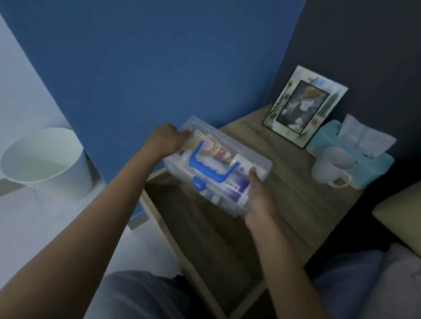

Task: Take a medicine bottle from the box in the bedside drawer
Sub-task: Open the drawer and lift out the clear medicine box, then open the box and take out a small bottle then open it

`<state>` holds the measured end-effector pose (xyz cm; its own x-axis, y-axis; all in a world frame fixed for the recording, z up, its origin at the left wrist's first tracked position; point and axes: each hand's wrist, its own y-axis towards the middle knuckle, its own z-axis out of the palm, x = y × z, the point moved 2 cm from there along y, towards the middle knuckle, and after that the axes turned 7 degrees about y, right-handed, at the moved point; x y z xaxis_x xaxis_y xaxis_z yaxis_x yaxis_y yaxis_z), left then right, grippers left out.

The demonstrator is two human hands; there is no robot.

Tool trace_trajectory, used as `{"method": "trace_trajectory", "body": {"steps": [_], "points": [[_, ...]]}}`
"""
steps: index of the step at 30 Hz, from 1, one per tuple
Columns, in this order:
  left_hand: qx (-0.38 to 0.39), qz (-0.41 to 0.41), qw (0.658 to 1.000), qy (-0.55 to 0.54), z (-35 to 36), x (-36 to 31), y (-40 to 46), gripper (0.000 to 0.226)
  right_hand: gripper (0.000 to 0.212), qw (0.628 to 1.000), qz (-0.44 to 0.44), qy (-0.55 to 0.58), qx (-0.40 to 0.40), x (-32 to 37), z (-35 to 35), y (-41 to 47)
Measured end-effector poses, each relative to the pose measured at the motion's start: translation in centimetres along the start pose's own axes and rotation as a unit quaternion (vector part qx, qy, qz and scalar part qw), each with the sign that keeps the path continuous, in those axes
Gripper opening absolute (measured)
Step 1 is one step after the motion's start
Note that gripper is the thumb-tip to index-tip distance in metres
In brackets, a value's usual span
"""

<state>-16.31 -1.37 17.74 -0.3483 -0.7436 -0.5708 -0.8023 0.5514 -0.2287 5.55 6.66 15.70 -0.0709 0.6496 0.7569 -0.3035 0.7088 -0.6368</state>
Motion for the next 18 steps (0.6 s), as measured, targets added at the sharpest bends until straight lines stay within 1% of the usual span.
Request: {"method": "trace_trajectory", "body": {"steps": [2,4,5,7,9,12,15,18], "points": [[0.009,-0.004,1.000,-0.025,1.0,-1.9,1.0,0.063,0.036,0.999,-0.022,-0.027,0.012,3.2,-0.6,2.9],[0.027,-0.006,0.998,-0.050,2.6,-3.6,2.1,0.063,0.044,0.997,-0.041,-0.060,0.016,6.1,-1.3,5.7],[0.032,-0.005,0.998,-0.055,3.5,-4.4,2.8,0.062,0.045,0.995,-0.054,-0.079,0.014,7.3,-1.5,7.0],[0.028,-0.003,0.998,-0.062,5.0,-5.7,3.9,0.061,0.043,0.989,-0.090,-0.121,-0.002,9.5,-2.1,9.5],[0.024,-0.004,0.997,-0.077,6.3,-6.8,5.1,0.058,0.049,0.981,-0.114,-0.157,-0.020,11.1,-2.6,11.4],[0.012,-0.001,0.997,-0.079,7.5,-7.6,6.4,0.046,0.053,0.981,-0.098,-0.168,-0.003,12.0,-2.7,14.1],[-0.007,-0.014,0.996,-0.083,8.7,-7.5,7.2,0.050,0.052,0.979,-0.095,-0.182,0.001,11.9,-2.9,15.8],[-0.017,-0.029,0.995,-0.097,9.4,-7.1,6.9,0.051,0.049,0.970,-0.109,-0.219,-0.008,11.5,-3.4,16.7]]}}
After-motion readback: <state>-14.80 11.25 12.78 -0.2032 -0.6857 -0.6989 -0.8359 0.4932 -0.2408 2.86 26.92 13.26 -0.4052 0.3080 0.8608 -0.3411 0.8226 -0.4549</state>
